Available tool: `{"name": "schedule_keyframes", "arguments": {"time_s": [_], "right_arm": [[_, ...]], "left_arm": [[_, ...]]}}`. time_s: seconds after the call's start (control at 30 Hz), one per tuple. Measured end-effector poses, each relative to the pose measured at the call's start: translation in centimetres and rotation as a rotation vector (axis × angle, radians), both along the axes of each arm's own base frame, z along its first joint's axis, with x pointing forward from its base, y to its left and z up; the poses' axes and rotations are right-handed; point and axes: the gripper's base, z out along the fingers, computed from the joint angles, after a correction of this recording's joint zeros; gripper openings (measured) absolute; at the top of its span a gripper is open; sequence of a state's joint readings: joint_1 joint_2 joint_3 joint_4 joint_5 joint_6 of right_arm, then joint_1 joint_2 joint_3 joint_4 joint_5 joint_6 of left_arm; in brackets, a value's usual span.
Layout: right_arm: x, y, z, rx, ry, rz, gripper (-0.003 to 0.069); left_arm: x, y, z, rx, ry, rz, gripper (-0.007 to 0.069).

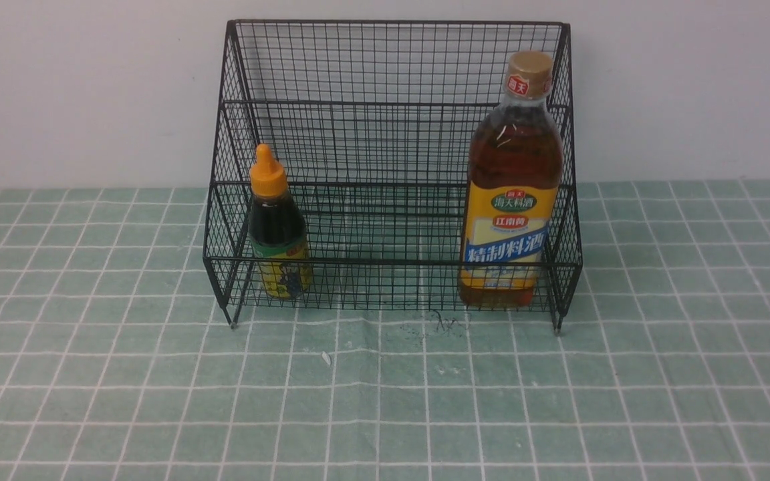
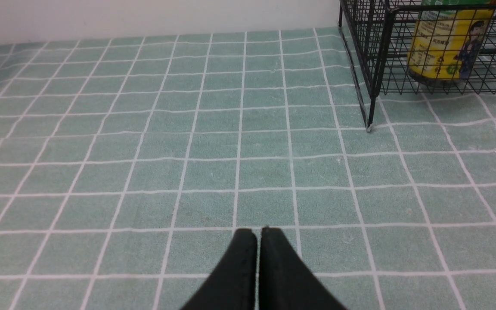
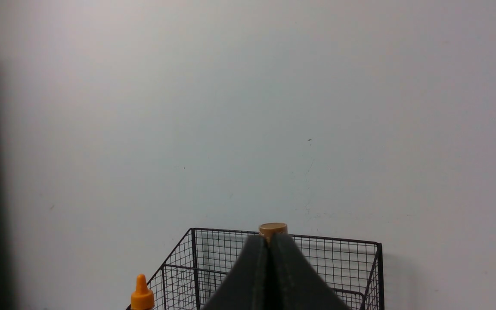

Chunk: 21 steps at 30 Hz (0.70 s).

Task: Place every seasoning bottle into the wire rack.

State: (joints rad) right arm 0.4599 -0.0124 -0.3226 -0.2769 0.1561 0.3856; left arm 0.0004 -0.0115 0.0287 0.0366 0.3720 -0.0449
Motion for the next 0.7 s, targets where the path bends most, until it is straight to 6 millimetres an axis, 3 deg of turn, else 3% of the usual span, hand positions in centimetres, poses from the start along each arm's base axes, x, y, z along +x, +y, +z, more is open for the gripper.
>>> {"name": "schedule_keyframes", "arguments": {"time_s": [0.7], "right_arm": [[-0.03, 0.23, -0.20, -0.078, -0.012, -0.003, -0.0015]], "left_arm": [[-0.01, 0.00, -0.02, 0.000, 0.002, 0.000, -0.0006]]}}
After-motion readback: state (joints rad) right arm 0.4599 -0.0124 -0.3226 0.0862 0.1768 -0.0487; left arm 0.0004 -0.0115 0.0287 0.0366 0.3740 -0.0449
